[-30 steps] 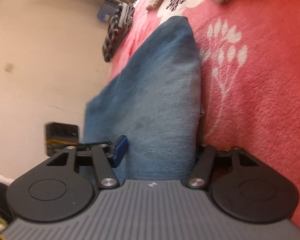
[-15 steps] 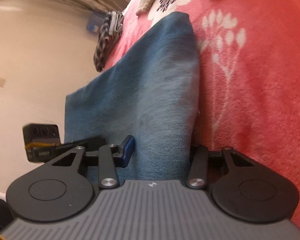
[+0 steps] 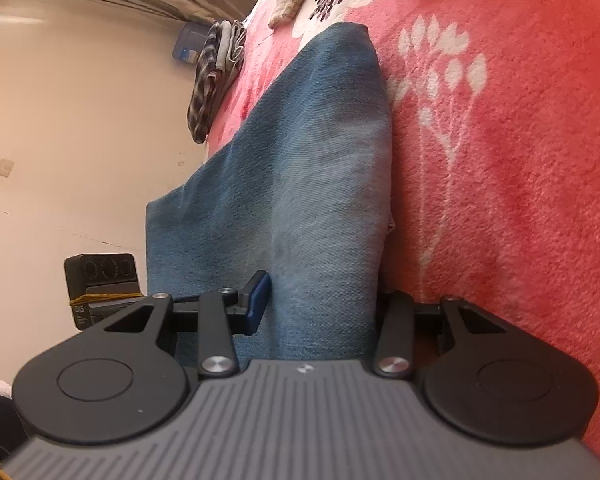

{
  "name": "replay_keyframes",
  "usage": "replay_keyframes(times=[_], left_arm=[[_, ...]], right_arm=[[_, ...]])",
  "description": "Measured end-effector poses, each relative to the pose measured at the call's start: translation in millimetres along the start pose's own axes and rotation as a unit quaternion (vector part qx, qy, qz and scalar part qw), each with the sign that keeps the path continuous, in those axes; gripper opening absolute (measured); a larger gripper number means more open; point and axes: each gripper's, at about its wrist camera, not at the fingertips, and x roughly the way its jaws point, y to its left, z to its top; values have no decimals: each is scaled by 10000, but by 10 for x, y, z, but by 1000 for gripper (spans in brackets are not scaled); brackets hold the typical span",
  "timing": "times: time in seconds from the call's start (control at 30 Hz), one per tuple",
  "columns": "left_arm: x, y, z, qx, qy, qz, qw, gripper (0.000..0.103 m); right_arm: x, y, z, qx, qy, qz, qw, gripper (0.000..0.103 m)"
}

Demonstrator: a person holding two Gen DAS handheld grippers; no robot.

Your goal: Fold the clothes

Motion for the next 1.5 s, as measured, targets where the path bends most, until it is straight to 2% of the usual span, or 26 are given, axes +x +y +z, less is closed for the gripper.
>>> replay_keyframes(times=[0.13,0.33,0.83,1.5], left_arm=[[-43,-95,-31,140,-54,249,9996,64],[-114,-180,-52,209,-145,357,9990,60],[-178,-227,-63,196,-146,325,9992,59],[-187,-280,-82,212,-131,304,9992,59]], right_arm=[[-2,122,-31,-231,-89,-282,9993,38],[-17,238,-46,-395,-146,-486,9979,36],[8,385,-39,-695,-177,-757,9945,36],[-2,439,-34,-821,-187,-885,9925,36]])
